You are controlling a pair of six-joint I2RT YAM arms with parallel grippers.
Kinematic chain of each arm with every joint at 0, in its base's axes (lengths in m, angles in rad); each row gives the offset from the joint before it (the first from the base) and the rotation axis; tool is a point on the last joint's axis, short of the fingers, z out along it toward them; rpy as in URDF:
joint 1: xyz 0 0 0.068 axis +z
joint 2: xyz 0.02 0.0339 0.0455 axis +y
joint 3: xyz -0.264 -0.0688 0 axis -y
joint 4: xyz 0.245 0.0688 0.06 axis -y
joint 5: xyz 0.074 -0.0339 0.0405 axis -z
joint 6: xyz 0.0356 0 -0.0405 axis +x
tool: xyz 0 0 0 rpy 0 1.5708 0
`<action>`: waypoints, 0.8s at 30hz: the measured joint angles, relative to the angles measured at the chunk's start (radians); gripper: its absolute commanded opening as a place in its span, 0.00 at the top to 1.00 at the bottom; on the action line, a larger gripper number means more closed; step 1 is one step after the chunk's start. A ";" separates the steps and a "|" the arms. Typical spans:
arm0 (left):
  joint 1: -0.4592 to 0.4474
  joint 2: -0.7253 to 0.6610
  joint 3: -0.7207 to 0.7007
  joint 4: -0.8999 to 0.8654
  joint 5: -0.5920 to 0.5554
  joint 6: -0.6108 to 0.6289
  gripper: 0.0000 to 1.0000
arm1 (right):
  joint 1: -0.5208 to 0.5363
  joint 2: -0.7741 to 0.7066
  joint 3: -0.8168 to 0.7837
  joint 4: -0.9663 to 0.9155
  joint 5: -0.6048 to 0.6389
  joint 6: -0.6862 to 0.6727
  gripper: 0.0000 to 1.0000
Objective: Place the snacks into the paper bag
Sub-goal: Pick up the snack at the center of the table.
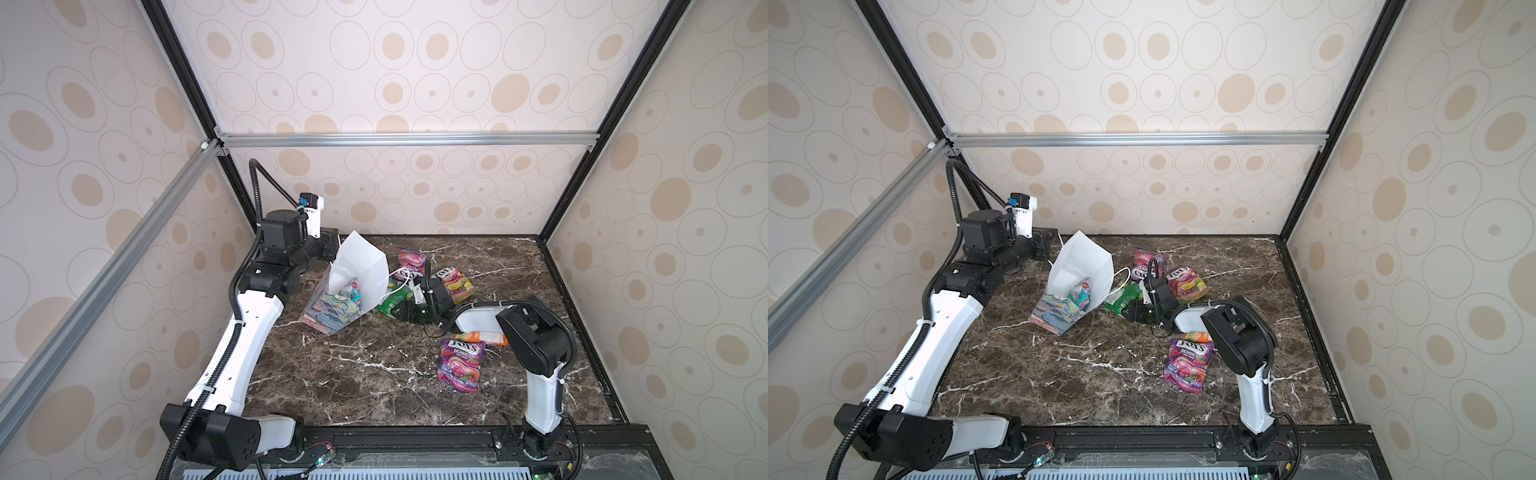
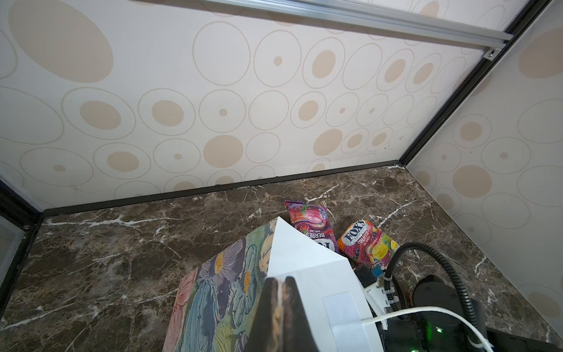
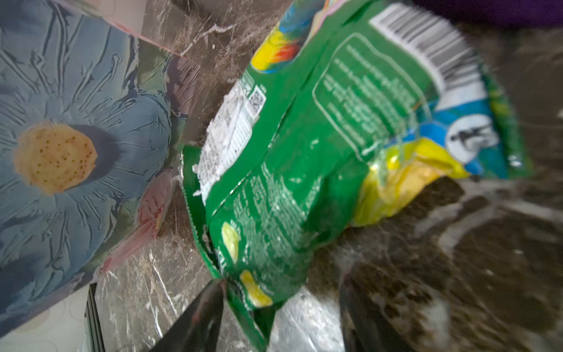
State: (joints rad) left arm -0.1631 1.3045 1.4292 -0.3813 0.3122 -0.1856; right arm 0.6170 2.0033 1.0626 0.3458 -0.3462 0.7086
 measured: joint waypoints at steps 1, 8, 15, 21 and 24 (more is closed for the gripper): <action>0.001 0.000 0.000 0.000 -0.001 0.000 1.00 | 0.000 0.008 0.005 0.010 -0.002 0.006 0.46; 0.002 0.000 -0.004 0.001 -0.004 0.000 1.00 | -0.001 0.037 0.019 0.054 -0.008 0.048 0.77; 0.002 0.000 -0.016 0.005 -0.004 0.000 1.00 | 0.000 0.038 0.020 0.067 -0.010 0.069 1.00; 0.004 -0.003 -0.020 0.006 -0.005 0.000 1.00 | -0.001 0.007 0.020 0.010 0.005 0.045 1.00; 0.005 -0.009 -0.024 0.007 -0.007 0.000 1.00 | -0.006 -0.076 0.020 -0.096 0.031 0.004 1.00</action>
State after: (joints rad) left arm -0.1585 1.2957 1.4048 -0.3744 0.3054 -0.1856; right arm 0.6113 1.9274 1.0824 0.2501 -0.3149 0.7128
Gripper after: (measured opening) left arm 0.049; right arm 0.042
